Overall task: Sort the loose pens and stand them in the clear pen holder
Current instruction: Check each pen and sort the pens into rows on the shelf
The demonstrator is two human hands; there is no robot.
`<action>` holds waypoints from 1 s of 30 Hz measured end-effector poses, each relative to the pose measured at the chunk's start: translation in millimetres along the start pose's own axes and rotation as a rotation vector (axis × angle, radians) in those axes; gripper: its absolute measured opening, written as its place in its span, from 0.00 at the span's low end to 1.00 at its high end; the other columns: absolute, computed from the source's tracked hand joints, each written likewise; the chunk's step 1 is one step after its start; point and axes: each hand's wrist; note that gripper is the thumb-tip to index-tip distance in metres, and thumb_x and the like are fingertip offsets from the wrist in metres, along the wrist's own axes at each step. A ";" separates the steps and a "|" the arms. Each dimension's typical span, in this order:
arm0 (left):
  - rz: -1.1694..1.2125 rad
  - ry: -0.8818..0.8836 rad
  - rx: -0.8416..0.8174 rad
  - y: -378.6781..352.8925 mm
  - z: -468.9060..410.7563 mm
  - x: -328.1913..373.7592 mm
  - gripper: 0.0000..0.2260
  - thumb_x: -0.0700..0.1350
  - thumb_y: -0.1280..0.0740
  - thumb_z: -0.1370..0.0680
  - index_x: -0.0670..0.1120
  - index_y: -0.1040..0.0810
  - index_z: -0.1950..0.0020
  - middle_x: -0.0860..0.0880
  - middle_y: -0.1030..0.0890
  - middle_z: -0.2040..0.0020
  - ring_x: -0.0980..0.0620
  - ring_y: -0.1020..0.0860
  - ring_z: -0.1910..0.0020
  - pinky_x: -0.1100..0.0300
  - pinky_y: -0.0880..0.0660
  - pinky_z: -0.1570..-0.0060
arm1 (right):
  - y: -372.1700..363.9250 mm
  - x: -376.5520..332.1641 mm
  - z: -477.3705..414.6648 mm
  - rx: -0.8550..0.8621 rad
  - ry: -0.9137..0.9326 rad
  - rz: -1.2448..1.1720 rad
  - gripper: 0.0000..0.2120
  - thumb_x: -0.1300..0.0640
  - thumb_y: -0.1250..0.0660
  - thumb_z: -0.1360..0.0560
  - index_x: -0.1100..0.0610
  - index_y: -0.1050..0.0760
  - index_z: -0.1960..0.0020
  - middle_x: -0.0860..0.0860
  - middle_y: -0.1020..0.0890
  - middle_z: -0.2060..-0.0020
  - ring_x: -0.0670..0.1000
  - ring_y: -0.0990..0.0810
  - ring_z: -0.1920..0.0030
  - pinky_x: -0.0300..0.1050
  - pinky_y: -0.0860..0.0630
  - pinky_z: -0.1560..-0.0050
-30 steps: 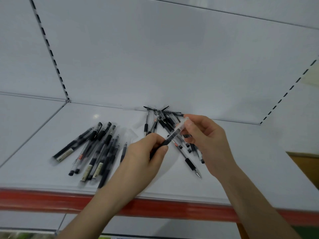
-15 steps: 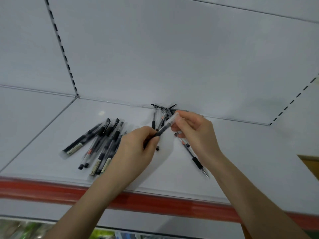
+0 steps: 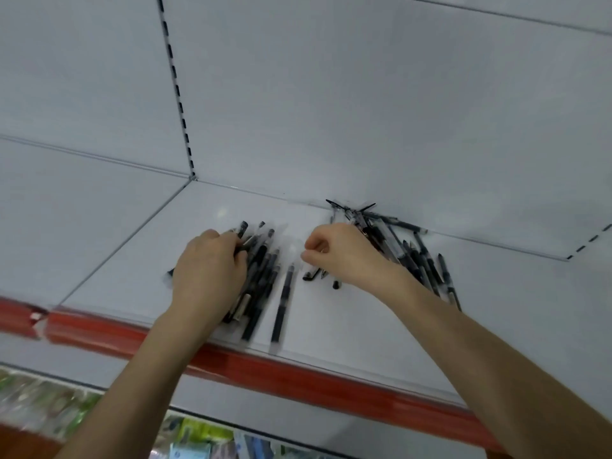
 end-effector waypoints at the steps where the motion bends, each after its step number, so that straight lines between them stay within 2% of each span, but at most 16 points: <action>1: -0.003 0.004 -0.005 0.3 -0.3 -0.5 0.10 0.43 0.38 0.24 0.39 0.22 0.48 0.39 0.24 0.54 0.39 0.26 0.52 0.50 0.31 0.55 | -2.1 -2.5 -3.1 -0.019 0.001 0.058 0.11 0.56 0.35 0.25 0.63 0.23 0.49 0.56 0.18 0.52 0.55 0.20 0.51 0.52 0.24 0.48; 7: 0.010 -0.007 0.005 -1.9 -0.6 -1.0 0.10 0.44 0.37 0.24 0.39 0.22 0.47 0.39 0.24 0.53 0.39 0.26 0.51 0.50 0.30 0.53 | -2.9 -6.2 -12.5 -0.060 -0.075 0.193 0.13 0.62 0.38 0.26 0.65 0.26 0.43 0.59 0.21 0.46 0.59 0.23 0.46 0.54 0.25 0.46; 10: 0.069 -0.060 0.040 -2.9 1.7 2.6 0.09 0.42 0.35 0.25 0.38 0.21 0.50 0.39 0.23 0.56 0.38 0.26 0.53 0.51 0.31 0.55 | 3.1 -2.9 -7.8 0.018 -0.132 0.119 0.16 0.62 0.38 0.29 0.70 0.26 0.45 0.64 0.20 0.47 0.62 0.22 0.47 0.56 0.24 0.47; 12: 0.143 -0.123 0.055 -3.1 3.6 8.9 0.07 0.40 0.34 0.26 0.37 0.20 0.53 0.39 0.24 0.58 0.38 0.25 0.56 0.53 0.31 0.57 | 12.5 4.2 0.4 0.097 -0.160 0.003 0.14 0.60 0.38 0.28 0.69 0.24 0.48 0.63 0.19 0.52 0.62 0.22 0.50 0.53 0.24 0.50; 14: 0.191 -0.184 0.039 -4.9 5.3 19.6 0.07 0.40 0.35 0.25 0.38 0.20 0.52 0.40 0.23 0.57 0.40 0.25 0.56 0.56 0.32 0.56 | 25.1 16.2 13.2 0.156 -0.195 -0.113 0.10 0.57 0.38 0.25 0.64 0.23 0.53 0.54 0.20 0.62 0.53 0.22 0.61 0.44 0.27 0.58; 16: 0.244 -0.232 -0.014 -9.0 6.1 34.5 0.09 0.42 0.36 0.24 0.40 0.21 0.48 0.42 0.23 0.53 0.43 0.24 0.53 0.56 0.30 0.53 | 38.4 30.4 29.9 0.226 -0.220 -0.210 0.09 0.57 0.39 0.24 0.61 0.25 0.58 0.49 0.24 0.69 0.46 0.28 0.68 0.41 0.33 0.64; 17: 0.269 -0.264 -0.056 -11.9 6.0 42.9 0.09 0.42 0.36 0.23 0.40 0.21 0.47 0.43 0.22 0.52 0.44 0.24 0.52 0.55 0.28 0.52 | 44.7 38.8 38.7 0.265 -0.233 -0.245 0.10 0.58 0.39 0.23 0.61 0.25 0.59 0.50 0.23 0.69 0.47 0.28 0.68 0.41 0.32 0.64; 20: 0.273 -0.401 -0.188 -22.8 4.3 69.4 0.09 0.42 0.39 0.23 0.41 0.21 0.50 0.44 0.22 0.54 0.44 0.24 0.54 0.51 0.28 0.52 | 60.1 63.4 68.0 0.351 -0.328 -0.350 0.09 0.60 0.40 0.24 0.61 0.22 0.59 0.54 0.17 0.62 0.50 0.22 0.62 0.43 0.27 0.57; 24: 0.231 -0.551 -0.329 -37.9 1.2 101.6 0.09 0.40 0.41 0.22 0.41 0.21 0.51 0.44 0.23 0.54 0.45 0.25 0.53 0.53 0.28 0.51 | 69.4 85.5 103.3 0.452 -0.423 -0.533 0.05 0.59 0.36 0.23 0.57 0.23 0.56 0.50 0.19 0.65 0.42 0.23 0.69 0.33 0.26 0.67; 30: 0.196 -0.705 -0.444 -47.0 1.3 135.0 0.10 0.43 0.41 0.21 0.45 0.21 0.46 0.46 0.21 0.52 0.49 0.26 0.51 0.56 0.27 0.50 | 67.9 100.7 134.2 0.518 -0.447 -0.553 0.04 0.60 0.36 0.24 0.55 0.23 0.51 0.49 0.19 0.65 0.45 0.24 0.66 0.30 0.27 0.69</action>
Point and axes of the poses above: each hand's wrist, its own z-axis away from the middle knuckle, its own y-axis out of the back of the hand, x = y × z
